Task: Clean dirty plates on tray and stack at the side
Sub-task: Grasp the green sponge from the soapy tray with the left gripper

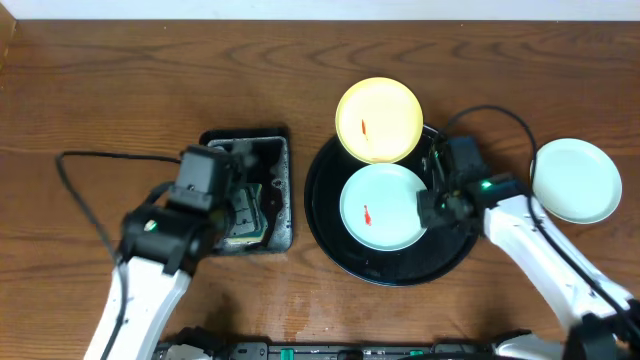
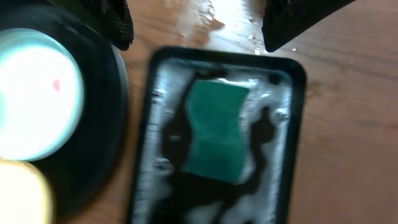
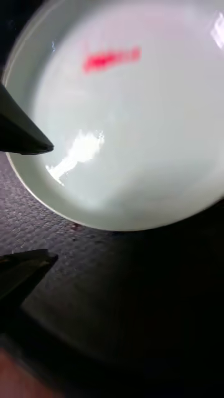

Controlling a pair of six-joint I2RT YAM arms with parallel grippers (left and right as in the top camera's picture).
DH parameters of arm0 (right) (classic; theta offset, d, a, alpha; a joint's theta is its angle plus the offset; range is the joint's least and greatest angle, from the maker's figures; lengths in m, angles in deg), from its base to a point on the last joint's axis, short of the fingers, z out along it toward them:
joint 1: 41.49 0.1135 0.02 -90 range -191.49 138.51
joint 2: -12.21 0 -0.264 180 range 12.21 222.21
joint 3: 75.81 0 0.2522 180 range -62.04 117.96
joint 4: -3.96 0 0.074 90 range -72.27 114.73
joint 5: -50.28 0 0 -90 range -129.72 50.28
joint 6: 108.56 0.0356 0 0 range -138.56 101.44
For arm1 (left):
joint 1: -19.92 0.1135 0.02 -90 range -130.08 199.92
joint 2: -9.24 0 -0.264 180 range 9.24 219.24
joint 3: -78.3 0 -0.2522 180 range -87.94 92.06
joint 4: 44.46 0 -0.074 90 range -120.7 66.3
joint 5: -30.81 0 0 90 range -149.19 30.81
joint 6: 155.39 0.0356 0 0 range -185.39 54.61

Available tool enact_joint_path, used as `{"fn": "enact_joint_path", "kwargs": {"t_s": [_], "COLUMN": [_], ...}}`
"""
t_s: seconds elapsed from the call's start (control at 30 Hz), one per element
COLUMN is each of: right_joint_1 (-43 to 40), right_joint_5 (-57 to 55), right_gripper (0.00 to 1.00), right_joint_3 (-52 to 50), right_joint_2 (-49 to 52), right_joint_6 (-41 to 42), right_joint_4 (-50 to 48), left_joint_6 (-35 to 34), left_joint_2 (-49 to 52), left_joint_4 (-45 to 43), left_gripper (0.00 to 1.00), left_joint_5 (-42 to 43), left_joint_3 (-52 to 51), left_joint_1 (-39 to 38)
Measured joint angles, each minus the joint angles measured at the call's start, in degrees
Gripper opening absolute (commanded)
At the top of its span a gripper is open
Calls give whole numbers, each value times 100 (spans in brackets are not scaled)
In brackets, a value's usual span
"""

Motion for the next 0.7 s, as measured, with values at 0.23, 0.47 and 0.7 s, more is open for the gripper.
{"fn": "enact_joint_path", "kwargs": {"t_s": [0.23, 0.47, 0.7], "right_joint_1": [-26, -87, -101], "right_joint_5": [85, 114, 114], "right_gripper": [51, 50, 49], "right_joint_3": [557, 557, 557], "right_joint_2": [-560, -568, -568], "right_joint_6": [-323, -348, -343], "right_joint_4": [164, 374, 442], "left_joint_6": [-249, -153, -20], "left_joint_2": [1381, 2822, 3665], "left_joint_4": [-973, -1602, -1856], "left_gripper": [67, 52, 28], "left_joint_5": [-398, -459, -304], "left_joint_3": [-492, -494, -450], "left_joint_1": [0, 55, 321]}}
